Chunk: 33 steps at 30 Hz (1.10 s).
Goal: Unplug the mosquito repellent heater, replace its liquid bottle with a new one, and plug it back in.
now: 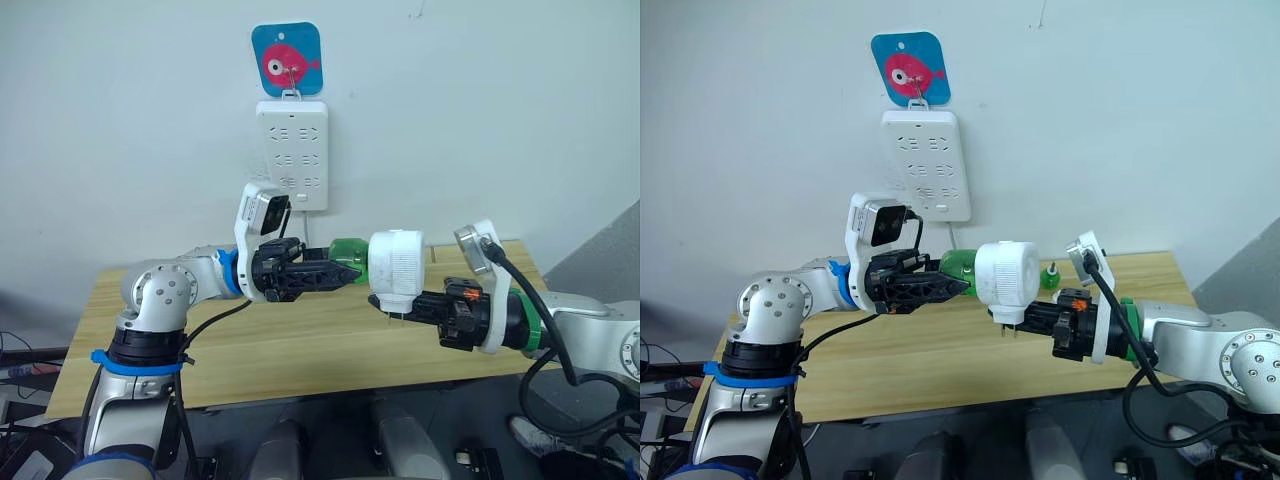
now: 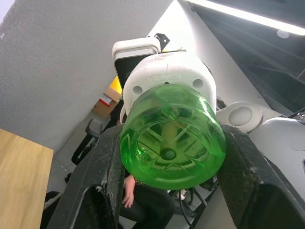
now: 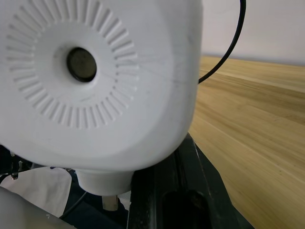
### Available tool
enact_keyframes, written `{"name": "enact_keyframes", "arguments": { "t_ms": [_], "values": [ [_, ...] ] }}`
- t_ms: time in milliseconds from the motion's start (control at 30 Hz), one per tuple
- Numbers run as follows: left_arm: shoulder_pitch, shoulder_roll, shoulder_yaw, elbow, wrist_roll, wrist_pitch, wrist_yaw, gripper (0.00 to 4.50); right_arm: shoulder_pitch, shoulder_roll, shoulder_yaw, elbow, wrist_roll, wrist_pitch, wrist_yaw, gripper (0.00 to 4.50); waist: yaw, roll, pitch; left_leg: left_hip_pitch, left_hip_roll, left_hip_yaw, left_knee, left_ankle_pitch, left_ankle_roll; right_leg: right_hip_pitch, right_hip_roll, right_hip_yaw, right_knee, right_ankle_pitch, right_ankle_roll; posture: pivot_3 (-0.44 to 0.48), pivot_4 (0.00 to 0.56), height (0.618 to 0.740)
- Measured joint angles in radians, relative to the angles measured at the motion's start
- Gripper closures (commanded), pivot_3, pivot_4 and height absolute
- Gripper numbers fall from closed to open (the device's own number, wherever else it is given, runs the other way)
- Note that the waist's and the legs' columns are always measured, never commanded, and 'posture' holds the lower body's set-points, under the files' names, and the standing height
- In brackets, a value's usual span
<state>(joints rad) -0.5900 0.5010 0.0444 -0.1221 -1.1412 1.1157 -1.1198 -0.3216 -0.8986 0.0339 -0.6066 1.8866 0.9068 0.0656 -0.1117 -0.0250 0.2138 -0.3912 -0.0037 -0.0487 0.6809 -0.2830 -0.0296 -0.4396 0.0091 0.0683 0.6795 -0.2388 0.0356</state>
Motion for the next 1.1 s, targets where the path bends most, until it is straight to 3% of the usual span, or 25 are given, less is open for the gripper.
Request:
{"name": "enact_keyframes", "arguments": {
  "t_ms": [233, 333, 533, 767, 1000, 1100],
  "values": [
    [-0.001, -0.005, -0.001, 0.0, 0.0, 0.008, 0.019, 2.17, -0.003, -0.024, 0.007, 0.0, -0.008, 0.001, -0.005, 4.5, 0.0, 0.0, 0.0, 0.0, 0.0, 0.0, 0.0, 0.0, 0.0, 0.0, 0.0, 0.0, 0.0, 0.0, 0.0, -0.162, 0.167, 0.74],
    [-0.002, -0.006, -0.002, 0.011, 0.026, 0.009, 0.073, 2.17, 0.009, -0.06, 0.007, -0.006, -0.126, 0.03, 0.039, 4.5, 0.001, 0.0, 0.0, 0.0, 0.0, 0.0, 0.0, 0.0, 0.0, 0.0, 0.0, 0.0, 0.0, 0.0, 0.0, -0.161, 0.166, 0.74],
    [0.001, -0.004, -0.007, 0.002, 0.098, -0.046, 0.099, 2.17, 0.117, -0.167, -0.017, 0.032, -0.51, 0.033, 0.258, 2.54, 0.006, 0.0, 0.0, 0.0, 0.0, 0.002, 0.0, 0.0, 0.0, 0.0, 0.0, 0.0, -0.001, 0.0, 0.0, -0.161, 0.169, 0.74],
    [0.08, -0.023, -0.086, -0.041, 0.315, -0.333, 0.055, 2.17, 0.257, -0.246, -0.126, 0.047, -0.775, -0.027, 0.478, 0.01, 0.009, 0.0, 0.0, 0.001, 0.0, 0.005, 0.0, 0.0, 0.0, 0.001, 0.0, 0.001, -0.001, 0.0, 0.0, -0.171, 0.17, 0.74],
    [0.178, -0.067, -0.188, -0.025, 0.581, -0.765, -0.038, 2.17, 0.312, -0.228, -0.226, 0.002, -0.849, -0.047, 0.542, 0.0, 0.009, 0.0, 0.0, 0.002, 0.0, 0.007, 0.0, 0.0, 0.0, 0.001, 0.0, 0.003, -0.001, 0.0, 0.0, -0.195, 0.172, 0.74],
    [0.198, -0.099, -0.214, 0.037, 0.692, -1.034, -0.104, 2.17, 0.308, -0.219, -0.238, -0.06, -0.892, -0.071, 0.559, 0.0, 0.009, 0.0, 0.0, 0.003, 0.0, 0.008, 0.0, 0.0, 0.0, 0.002, 0.0, 0.003, -0.001, 0.0, 0.0, -0.201, 0.173, 0.74]
  ]
}}
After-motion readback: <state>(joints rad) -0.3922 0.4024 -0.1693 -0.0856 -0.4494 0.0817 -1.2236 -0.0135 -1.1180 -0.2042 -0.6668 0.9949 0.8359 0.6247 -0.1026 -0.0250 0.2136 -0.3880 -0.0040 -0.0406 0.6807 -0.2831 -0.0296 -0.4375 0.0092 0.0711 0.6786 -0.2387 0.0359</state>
